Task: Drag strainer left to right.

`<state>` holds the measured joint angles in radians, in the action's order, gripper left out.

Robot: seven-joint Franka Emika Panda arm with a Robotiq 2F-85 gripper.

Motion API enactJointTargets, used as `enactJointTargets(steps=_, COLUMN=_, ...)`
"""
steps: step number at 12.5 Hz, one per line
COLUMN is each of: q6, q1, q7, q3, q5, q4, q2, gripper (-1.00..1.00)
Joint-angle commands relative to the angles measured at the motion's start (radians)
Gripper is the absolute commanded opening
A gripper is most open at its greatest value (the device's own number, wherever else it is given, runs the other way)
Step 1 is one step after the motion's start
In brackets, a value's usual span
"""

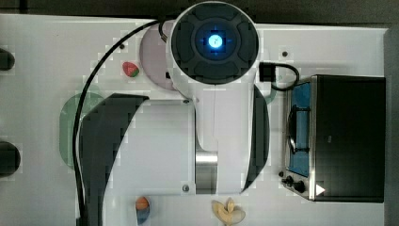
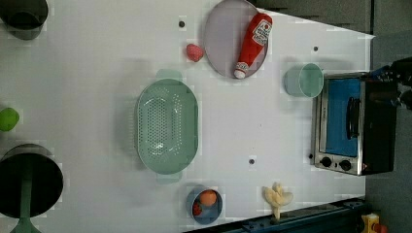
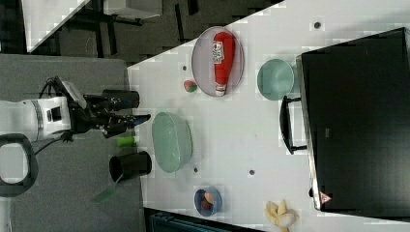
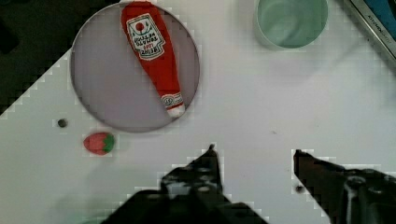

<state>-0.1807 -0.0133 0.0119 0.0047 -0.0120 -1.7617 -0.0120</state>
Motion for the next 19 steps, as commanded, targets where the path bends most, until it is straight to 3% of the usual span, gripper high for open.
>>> enactJointTargets(steps=1, q6=0.184, q1=0.040, q7=-0.134, q3=-0.041, q5=-0.013, q4=-0.032, q2=-0.226, gripper=0.60)
enactJointTargets(steps=3, q6=0.174, q1=0.031, q7=-0.134, q3=-0.024, q5=-0.004, q4=-0.032, q2=-0.226, gripper=0.99)
enactJointTargets(steps=8, q6=0.172, q1=-0.026, q7=-0.208, q3=0.165, q5=0.045, q4=-0.033, q2=-0.195, gripper=1.00)
enactJointTargets(steps=14, q6=0.045, q1=-0.034, q7=-0.823, q3=0.442, q5=0.044, q4=-0.074, q2=-0.082, gripper=1.00)
enactJointTargets(steps=19, q6=-0.302, q1=-0.040, q7=-1.277, q3=0.570, q5=0.006, q4=-0.230, q2=0.072, gripper=1.00)
